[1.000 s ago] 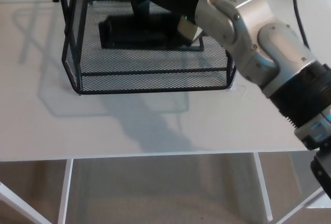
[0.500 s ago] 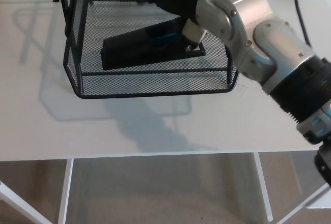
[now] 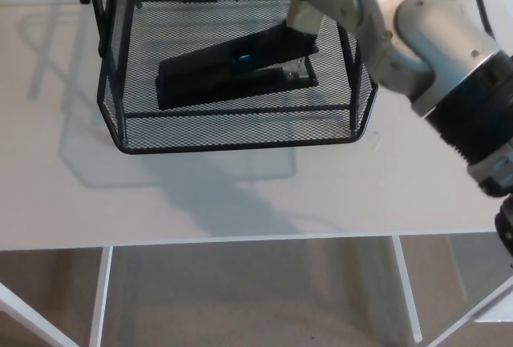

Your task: The robot walks towards a desk on which a file tray is kept in the middle and a stapler is kept to its right. The robot lifts the stapler using its right hand and places it on the file tray.

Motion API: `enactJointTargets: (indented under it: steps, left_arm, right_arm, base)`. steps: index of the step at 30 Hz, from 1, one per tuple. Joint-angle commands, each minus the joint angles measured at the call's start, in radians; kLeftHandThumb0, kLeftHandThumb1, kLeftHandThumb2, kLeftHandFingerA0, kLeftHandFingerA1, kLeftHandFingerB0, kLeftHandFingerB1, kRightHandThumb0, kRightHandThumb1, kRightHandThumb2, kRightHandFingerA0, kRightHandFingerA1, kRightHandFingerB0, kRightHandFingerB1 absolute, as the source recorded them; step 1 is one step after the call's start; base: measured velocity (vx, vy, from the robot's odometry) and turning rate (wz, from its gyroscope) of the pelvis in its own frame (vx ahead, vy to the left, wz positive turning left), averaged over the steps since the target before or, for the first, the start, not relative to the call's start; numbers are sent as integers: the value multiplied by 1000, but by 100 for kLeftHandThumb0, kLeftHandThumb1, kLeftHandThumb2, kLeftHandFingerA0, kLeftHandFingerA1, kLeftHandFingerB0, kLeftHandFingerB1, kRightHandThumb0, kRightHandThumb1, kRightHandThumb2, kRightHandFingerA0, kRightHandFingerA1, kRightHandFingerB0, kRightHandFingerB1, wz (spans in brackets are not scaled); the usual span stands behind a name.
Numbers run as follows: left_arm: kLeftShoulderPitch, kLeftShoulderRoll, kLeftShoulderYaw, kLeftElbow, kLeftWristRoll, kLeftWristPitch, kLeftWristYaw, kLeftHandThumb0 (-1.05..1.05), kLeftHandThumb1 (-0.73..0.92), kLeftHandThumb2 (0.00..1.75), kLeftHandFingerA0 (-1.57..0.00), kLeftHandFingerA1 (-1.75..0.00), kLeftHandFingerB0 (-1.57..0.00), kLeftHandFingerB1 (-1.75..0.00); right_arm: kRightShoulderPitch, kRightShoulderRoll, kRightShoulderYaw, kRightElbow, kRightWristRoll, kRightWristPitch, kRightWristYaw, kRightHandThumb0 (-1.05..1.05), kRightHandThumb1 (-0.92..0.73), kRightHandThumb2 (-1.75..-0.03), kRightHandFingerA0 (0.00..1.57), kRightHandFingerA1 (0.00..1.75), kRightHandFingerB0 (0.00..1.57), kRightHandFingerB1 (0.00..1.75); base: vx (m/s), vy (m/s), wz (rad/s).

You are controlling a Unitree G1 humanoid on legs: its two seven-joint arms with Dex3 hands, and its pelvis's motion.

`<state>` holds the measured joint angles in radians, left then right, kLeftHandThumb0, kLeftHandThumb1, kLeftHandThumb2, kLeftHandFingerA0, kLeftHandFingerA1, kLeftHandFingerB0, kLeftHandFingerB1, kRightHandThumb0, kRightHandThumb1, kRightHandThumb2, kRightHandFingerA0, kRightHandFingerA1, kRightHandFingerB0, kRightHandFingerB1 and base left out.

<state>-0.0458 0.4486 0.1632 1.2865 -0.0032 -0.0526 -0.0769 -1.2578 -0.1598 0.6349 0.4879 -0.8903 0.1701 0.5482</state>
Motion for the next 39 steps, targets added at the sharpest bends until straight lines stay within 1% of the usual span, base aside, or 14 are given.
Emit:
enactJointTargets:
  steps: [1,2,8,9,11,22,25,26,27,28,35,36,38,39]
  left_arm:
    - [18,5,14,-4,-5,-20,-7,-61,65,99,-47,-62,-32,-51]
    - [22,5,14,-4,-4,-20,-7,-60,80,64,-52,-52,-39,-36]
    - [25,5,21,-10,-4,-9,8,-59,81,64,-53,-52,-38,-37]
    - [32,7,21,-9,-3,-17,5,-60,65,99,-46,-61,-30,-51]
    - [35,6,24,-9,-5,-25,-2,-60,82,65,-50,-51,-36,-36]
    - [25,8,31,-4,-10,-9,16,-59,82,65,-51,-52,-39,-38]
    - [20,2,56,0,-35,-12,13,-58,80,64,-48,-49,-37,-36]
    - [18,-1,70,1,-48,-10,16,-57,79,64,-49,-50,-36,-35]
    - [20,0,67,0,-45,-14,15,-58,79,64,-48,-53,-35,-35]
    - [19,4,68,-3,-46,-13,8,-58,80,64,-47,-53,-32,-34]
    - [31,10,61,-4,-37,-6,12,-56,81,64,-44,-50,-33,-35]
    - [36,13,59,-5,-36,-10,6,-56,82,64,-43,-47,-33,-35]
    - [42,14,56,-9,-33,-24,0,-57,82,64,-43,-51,-34,-37]
    - [41,14,58,-9,-34,-21,2,-57,81,64,-46,-52,-35,-37]
  right_arm:
    - [-96,-94,-117,-78,95,-13,135,-88,-51,-76,0,0,0,5]
    - [-94,-99,-134,-89,106,-10,140,-96,-55,-91,0,13,0,11]
    - [-137,-348,-403,-266,300,-36,296,-99,-61,-90,0,8,0,2]
    - [-108,-398,-477,-315,339,-10,307,-104,-65,-95,0,6,0,4]
    - [-80,-450,-541,-337,376,-26,301,-105,-69,-101,0,10,0,6]
    - [413,-757,-1209,-486,571,-74,371,-79,-76,-70,0,3,0,14]
    - [650,-726,-1440,-509,515,-21,383,-76,-78,-64,0,12,0,17]
    - [701,-686,-1511,-524,522,55,399,-82,-61,-97,0,14,0,21]
    - [750,-668,-1552,-523,513,89,399,-75,-75,-63,0,20,0,16]
    - [815,-637,-1596,-521,503,92,372,-83,-62,-97,1,18,0,15]
    - [1185,-507,-1688,-118,567,-264,-52,-81,-61,-101,0,26,0,23]
    - [1202,-460,-1702,-124,579,-238,-83,-84,-76,-63,0,24,0,30]
    - [1243,-437,-1694,-29,590,-218,-145,-105,-66,-105,0,5,1,13]
    - [1247,-426,-1699,-13,603,-226,-162,-93,-74,-63,0,20,0,31]
  base:
    - [0,0,0]
    - [0,0,0]
    - [0,0,0]
    - [0,0,0]
    - [0,0,0]
    - [0,0,0]
    - [0,0,0]
    - [0,0,0]
    - [0,0,0]
    - [0,0,0]
    - [0,0,0]
    - [0,0,0]
    - [0,0,0]
    - [0,0,0]
